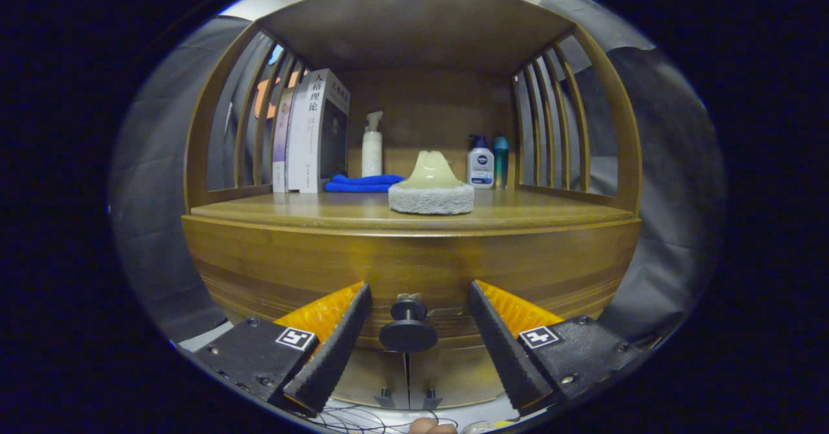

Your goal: Pull open the drawer, take out the items inside it, and place them on the countertop above the cabinet.

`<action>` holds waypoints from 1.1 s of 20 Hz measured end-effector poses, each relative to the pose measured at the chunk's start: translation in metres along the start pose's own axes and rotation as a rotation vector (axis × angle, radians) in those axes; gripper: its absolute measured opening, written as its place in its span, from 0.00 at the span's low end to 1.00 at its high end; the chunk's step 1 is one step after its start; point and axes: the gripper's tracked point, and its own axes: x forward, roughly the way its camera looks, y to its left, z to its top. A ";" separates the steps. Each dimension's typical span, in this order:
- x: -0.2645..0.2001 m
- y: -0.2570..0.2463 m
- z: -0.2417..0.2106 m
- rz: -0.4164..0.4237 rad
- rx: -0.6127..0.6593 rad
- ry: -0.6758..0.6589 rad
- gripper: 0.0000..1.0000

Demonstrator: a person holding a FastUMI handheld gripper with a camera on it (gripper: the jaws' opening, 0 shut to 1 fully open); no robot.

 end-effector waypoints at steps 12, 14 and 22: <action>-0.016 -0.002 0.008 0.041 0.057 -0.002 1.00; -0.042 -0.003 0.021 0.056 0.031 -0.013 1.00; -0.184 -0.008 0.080 0.066 0.015 -0.058 0.99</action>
